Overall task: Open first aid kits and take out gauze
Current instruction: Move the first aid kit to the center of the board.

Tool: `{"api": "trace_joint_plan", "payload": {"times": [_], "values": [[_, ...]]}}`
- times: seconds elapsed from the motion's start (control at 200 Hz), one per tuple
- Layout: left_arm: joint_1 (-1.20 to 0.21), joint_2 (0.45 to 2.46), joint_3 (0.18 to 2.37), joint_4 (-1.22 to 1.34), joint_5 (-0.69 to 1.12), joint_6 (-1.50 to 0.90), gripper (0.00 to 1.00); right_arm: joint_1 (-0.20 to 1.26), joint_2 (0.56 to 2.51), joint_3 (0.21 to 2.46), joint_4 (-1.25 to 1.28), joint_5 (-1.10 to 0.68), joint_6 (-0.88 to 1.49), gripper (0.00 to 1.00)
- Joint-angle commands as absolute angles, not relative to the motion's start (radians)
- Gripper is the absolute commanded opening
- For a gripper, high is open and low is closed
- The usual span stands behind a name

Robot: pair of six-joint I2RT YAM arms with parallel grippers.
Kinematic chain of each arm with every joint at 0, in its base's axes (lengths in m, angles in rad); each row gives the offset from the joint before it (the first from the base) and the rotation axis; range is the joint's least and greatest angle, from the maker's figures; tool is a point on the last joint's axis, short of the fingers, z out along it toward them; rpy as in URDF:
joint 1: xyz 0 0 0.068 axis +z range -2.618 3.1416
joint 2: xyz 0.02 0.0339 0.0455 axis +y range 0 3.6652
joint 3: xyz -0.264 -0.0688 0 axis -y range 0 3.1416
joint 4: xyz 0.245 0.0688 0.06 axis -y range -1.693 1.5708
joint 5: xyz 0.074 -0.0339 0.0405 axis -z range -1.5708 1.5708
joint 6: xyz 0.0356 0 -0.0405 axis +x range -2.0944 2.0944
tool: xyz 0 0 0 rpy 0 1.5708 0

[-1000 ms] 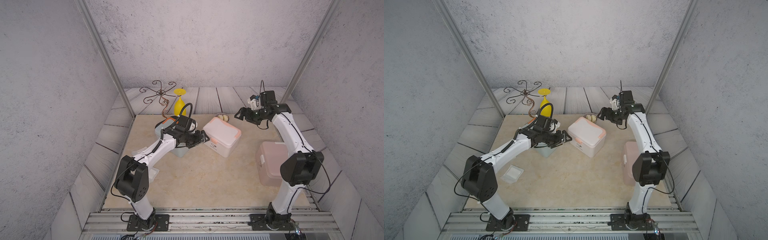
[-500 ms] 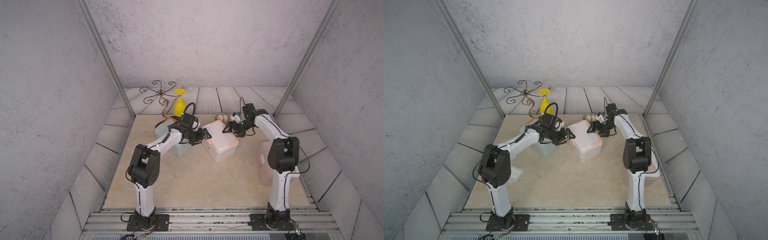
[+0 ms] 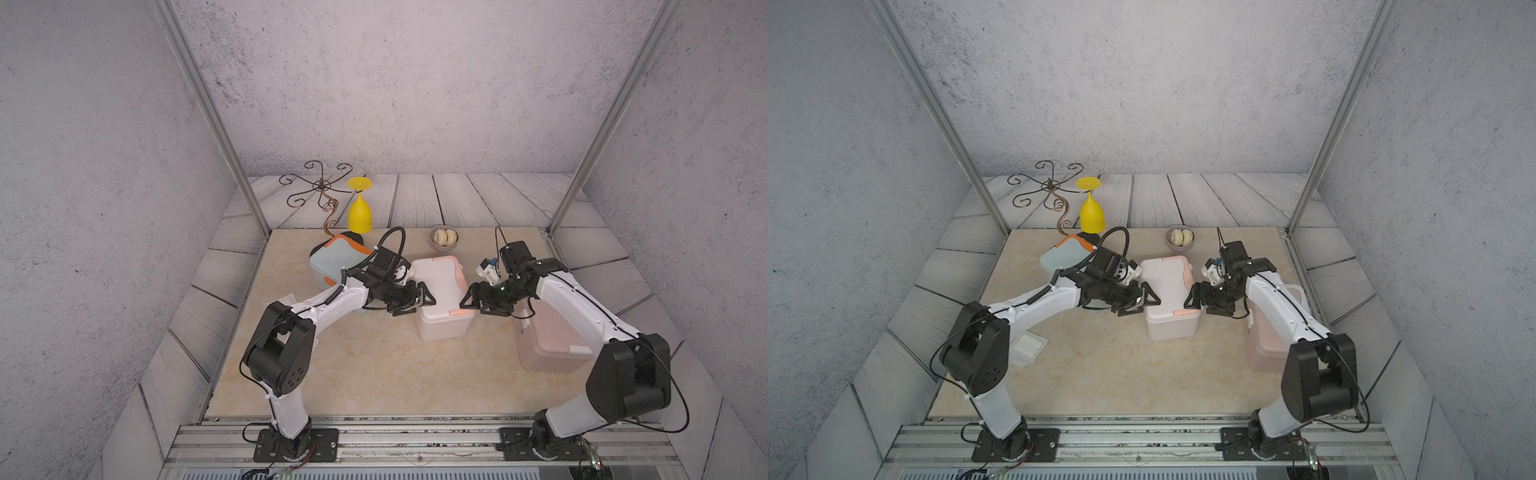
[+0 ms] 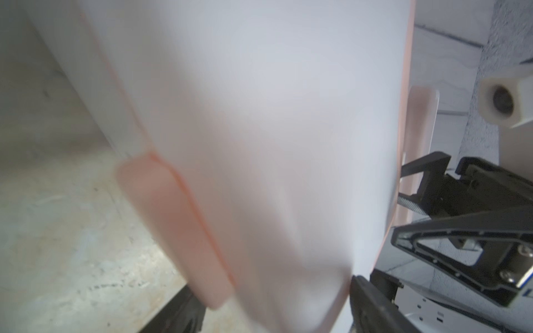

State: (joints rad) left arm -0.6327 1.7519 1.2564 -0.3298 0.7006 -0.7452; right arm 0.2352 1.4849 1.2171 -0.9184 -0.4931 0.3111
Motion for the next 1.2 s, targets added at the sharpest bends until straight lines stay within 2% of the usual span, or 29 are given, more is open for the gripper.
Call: {"api": "trace_joint_plan", "payload": {"times": [0.0,0.26,0.465,0.59,0.726,0.901,1.061,1.196], "values": [[-0.655,1.706,1.199,-0.255,0.719,-0.787,0.8,0.241,1.4,1.171,-0.909,-0.386,0.346,0.82],[-0.529,1.632,1.163,-0.267,0.684,-0.755,0.8,0.234,1.492,1.374,-0.915,-0.356,0.33,0.89],[-0.522,1.803,1.324,-0.28,0.729,-0.723,0.8,0.23,1.681,1.487,-0.835,-0.503,0.336,0.9],[-0.544,1.861,1.368,-0.26,0.747,-0.732,0.8,0.241,1.75,1.5,-0.876,-0.548,0.328,0.86],[-0.598,1.867,1.342,-0.232,0.757,-0.748,0.8,0.257,1.686,1.379,-0.859,-0.56,0.33,0.78],[-0.677,1.809,1.228,-0.129,0.752,-0.83,0.79,0.273,1.544,1.23,-0.87,-0.527,0.344,0.75],[-0.722,1.741,1.143,-0.083,0.732,-0.868,0.79,0.284,1.402,1.101,-0.875,-0.486,0.384,0.74],[-0.681,1.679,1.052,-0.042,0.73,-0.885,0.79,0.282,1.338,1.083,-0.897,-0.321,0.41,0.79]]}}
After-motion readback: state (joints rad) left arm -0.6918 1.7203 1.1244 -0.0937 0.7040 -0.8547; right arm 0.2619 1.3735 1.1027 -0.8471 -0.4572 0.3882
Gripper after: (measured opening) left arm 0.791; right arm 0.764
